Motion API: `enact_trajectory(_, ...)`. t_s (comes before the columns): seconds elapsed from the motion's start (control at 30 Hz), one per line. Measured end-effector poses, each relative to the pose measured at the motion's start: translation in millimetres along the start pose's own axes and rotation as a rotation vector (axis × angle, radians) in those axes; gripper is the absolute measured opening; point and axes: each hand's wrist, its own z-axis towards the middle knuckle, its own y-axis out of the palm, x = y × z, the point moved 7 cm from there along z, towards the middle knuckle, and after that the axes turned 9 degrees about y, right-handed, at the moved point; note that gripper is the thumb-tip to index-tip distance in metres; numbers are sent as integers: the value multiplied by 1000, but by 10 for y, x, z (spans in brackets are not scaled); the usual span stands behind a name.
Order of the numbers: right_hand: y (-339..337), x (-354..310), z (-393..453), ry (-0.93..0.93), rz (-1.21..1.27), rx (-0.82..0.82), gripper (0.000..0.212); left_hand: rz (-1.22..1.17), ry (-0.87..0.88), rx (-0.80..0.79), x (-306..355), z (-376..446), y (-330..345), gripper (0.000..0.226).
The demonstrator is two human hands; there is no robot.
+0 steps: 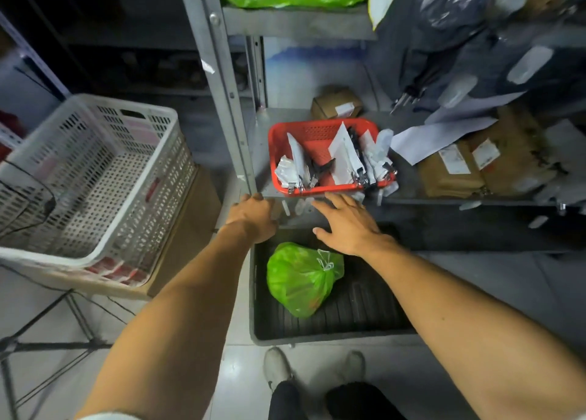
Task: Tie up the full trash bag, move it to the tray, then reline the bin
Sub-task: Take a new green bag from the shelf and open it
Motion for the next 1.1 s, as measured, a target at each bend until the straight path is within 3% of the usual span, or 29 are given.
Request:
enact_trajectory(0.67, -1763, 346, -701, -104, -45, 371, 69, 130, -38, 359, 1014, -791, -1645, 56)
enact_trajectory(0.9, -2329, 117, -818, -178, -62, 495, 66, 211, -86, 485, 1034, -1100, -2236, 54)
enact_trajectory(1.1, -2448, -36, -812, -186, -52, 508, 66, 202, -102, 495, 955, -1124, -2366, 55)
